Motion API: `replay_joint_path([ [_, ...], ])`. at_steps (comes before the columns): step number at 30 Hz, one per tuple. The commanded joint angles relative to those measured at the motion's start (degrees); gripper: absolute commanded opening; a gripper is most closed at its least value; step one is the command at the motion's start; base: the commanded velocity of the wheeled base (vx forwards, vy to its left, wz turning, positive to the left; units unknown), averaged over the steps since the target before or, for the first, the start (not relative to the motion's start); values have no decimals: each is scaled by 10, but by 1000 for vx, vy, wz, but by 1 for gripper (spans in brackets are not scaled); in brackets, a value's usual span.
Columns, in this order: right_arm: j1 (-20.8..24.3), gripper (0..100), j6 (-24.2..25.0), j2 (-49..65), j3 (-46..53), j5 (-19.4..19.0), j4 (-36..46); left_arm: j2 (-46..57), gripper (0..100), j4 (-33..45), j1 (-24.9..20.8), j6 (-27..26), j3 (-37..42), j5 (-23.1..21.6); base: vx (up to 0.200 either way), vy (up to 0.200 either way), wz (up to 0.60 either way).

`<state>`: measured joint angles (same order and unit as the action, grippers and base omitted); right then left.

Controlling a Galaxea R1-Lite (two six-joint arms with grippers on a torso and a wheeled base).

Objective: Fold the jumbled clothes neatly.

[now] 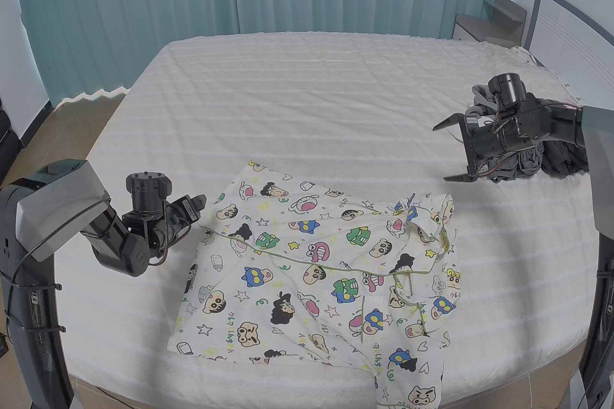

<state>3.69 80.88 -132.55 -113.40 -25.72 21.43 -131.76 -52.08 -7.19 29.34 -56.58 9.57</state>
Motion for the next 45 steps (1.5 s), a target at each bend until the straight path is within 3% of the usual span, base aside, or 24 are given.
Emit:
replay_joint_path([
  [1,12,100,-123,173,190,-5,-126,26,100,-2,1,1,19,-12,0,0,0],
  [2,12,100,-133,179,203,-6,-133,27,100,-2,1,1,21,-14,0,0,0],
  [4,7,100,-242,222,318,-31,-173,50,100,-2,1,1,45,-39,0,0,0],
  [5,7,100,-242,222,318,-31,-173,50,100,-2,1,1,45,-39,0,0,0],
  [6,-1,100,-324,247,393,-44,-177,72,100,-2,1,1,70,-61,0,0,0],
  [7,-3,100,-341,251,407,-47,-177,77,100,-2,1,2,77,-66,0,0,0],
  [14,-67,100,-692,276,627,-50,-177,196,100,-1,2,3,213,-174,0,0,0],
  [16,-85,100,-760,271,660,-49,-177,230,100,-2,2,6,251,-190,0,0,0],
  [18,-102,100,-797,261,681,-50,-180,261,100,-2,1,26,282,-197,0,0,0],
  [23,-111,100,-841,217,691,-52,-189,324,100,-2,-5,99,335,-222,0,0,0],
  [28,-101,100,-846,164,690,-53,-266,343,100,-2,-6,111,368,-224,0,0,0],
  [32,-99,100,-841,134,680,-61,-308,353,100,-13,-5,114,390,-221,0,0,0],
  [38,-68,100,-820,116,651,-74,-312,365,100,-30,-6,157,397,-221,0,0,0],
  [45,-44,100,-783,85,609,-73,-313,360,100,-31,-4,158,398,-221,0,0,0],
])
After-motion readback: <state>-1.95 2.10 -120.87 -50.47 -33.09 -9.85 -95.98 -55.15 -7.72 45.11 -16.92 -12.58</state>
